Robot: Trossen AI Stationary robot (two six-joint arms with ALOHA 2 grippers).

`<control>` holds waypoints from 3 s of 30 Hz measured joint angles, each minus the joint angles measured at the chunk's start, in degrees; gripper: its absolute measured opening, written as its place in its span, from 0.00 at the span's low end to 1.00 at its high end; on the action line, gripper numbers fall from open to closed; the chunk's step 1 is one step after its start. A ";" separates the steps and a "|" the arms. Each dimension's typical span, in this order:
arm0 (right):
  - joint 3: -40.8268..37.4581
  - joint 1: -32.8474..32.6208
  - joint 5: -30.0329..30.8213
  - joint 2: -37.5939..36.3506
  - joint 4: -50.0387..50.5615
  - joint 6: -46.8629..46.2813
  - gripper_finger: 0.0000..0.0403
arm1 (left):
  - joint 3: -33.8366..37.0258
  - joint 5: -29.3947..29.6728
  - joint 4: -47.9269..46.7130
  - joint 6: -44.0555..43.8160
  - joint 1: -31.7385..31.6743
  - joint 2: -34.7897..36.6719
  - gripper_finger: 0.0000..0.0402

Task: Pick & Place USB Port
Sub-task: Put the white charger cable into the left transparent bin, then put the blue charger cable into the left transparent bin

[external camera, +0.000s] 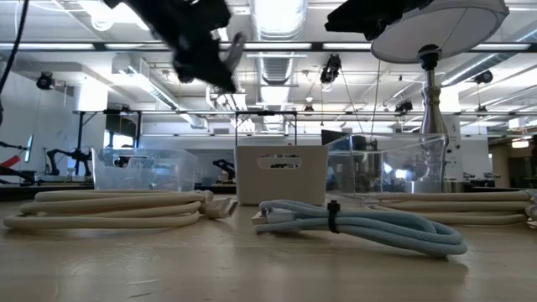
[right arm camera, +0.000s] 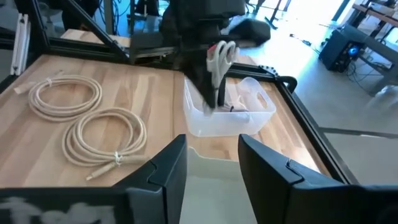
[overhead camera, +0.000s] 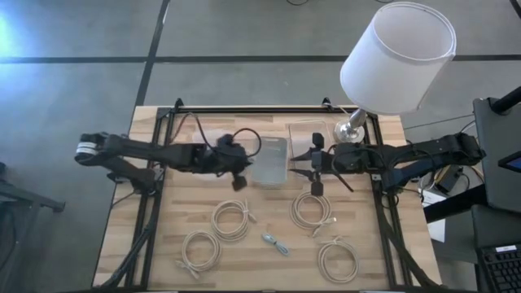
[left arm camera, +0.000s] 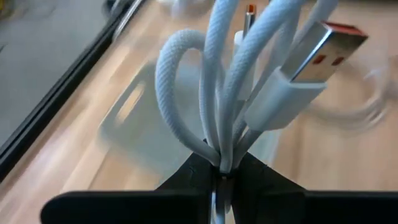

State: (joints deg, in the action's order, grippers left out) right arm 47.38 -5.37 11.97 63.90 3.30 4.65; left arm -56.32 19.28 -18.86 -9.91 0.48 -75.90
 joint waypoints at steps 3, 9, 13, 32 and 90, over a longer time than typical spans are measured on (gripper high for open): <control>-0.17 0.02 0.01 -0.07 -0.08 -0.05 0.32 | 0.29 3.12 -11.33 -3.74 -1.30 2.23 0.07; -0.31 0.02 0.02 -0.02 -0.65 0.24 0.30 | 0.40 6.28 -26.61 -10.60 -6.93 2.65 0.08; -0.69 0.02 0.02 -0.02 -0.54 -0.03 0.29 | 1.19 3.39 -28.36 -11.27 -12.31 1.51 0.07; -1.80 0.02 0.01 0.02 -0.52 -0.20 0.29 | 5.90 -6.32 -28.08 -9.15 -17.40 -12.68 0.14; -2.72 -1.25 -4.58 0.07 -0.10 -7.70 0.36 | 0.09 -10.94 9.12 11.10 9.59 -7.16 0.30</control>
State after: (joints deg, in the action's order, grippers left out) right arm 44.66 -6.61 7.40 63.96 3.20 -3.05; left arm -56.23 8.34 -9.74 1.19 10.08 -83.06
